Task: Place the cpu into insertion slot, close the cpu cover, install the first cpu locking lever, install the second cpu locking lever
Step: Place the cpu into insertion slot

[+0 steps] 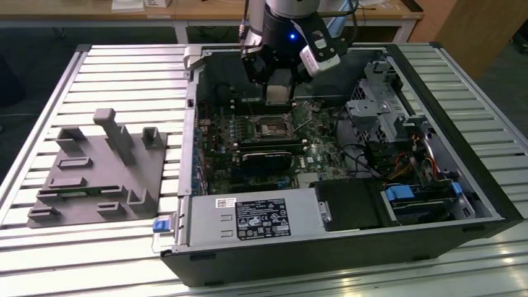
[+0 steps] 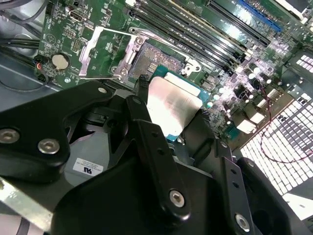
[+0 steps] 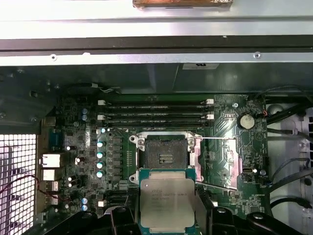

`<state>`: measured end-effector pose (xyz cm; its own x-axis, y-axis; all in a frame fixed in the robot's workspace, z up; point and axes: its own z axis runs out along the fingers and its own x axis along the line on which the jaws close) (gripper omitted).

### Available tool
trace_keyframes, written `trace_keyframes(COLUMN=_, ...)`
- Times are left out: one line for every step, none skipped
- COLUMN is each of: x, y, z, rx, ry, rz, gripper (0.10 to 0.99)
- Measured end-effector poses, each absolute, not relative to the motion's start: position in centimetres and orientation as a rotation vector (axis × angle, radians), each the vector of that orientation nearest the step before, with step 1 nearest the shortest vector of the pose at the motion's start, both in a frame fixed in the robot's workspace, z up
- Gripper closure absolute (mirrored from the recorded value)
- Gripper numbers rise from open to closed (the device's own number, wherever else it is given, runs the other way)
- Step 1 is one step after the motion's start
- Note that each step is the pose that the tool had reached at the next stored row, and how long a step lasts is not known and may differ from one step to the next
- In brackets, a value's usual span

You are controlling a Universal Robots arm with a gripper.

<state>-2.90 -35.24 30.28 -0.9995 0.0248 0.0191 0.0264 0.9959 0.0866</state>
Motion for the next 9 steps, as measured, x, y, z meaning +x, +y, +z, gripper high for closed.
trace_keyframes(x=-2.9, y=-35.24, z=30.18, rx=-0.04, ry=-3.12, rz=-0.135, gripper=0.549)
trace_keyframes(x=-2.9, y=-35.24, z=30.09, rx=-0.04, ry=-3.12, rz=-0.135, gripper=0.549)
trace_keyframes(x=-2.9, y=-35.24, z=30.0, rx=-0.04, ry=-3.12, rz=-0.134, gripper=0.549)
trace_keyframes(x=-2.9, y=-35.24, z=29.9, rx=-0.04, ry=-3.12, rz=-0.134, gripper=0.549)
trace_keyframes(x=-2.91, y=-35.24, z=29.8, rx=-0.04, ry=-3.12, rz=-0.133, gripper=0.549)
trace_keyframes(x=-2.9, y=-35.24, z=29.7, rx=-0.04, ry=-3.12, rz=-0.133, gripper=0.549)
trace_keyframes(x=-2.9, y=-35.24, z=29.6, rx=-0.04, ry=-3.12, rz=-0.132, gripper=0.549)
trace_keyframes(x=-2.9, y=-35.24, z=29.49, rx=-0.04, ry=-3.12, rz=-0.132, gripper=0.549)
trace_keyframes(x=-2.91, y=-35.24, z=29.39, rx=-0.04, ry=-3.121, rz=-0.132, gripper=0.549)
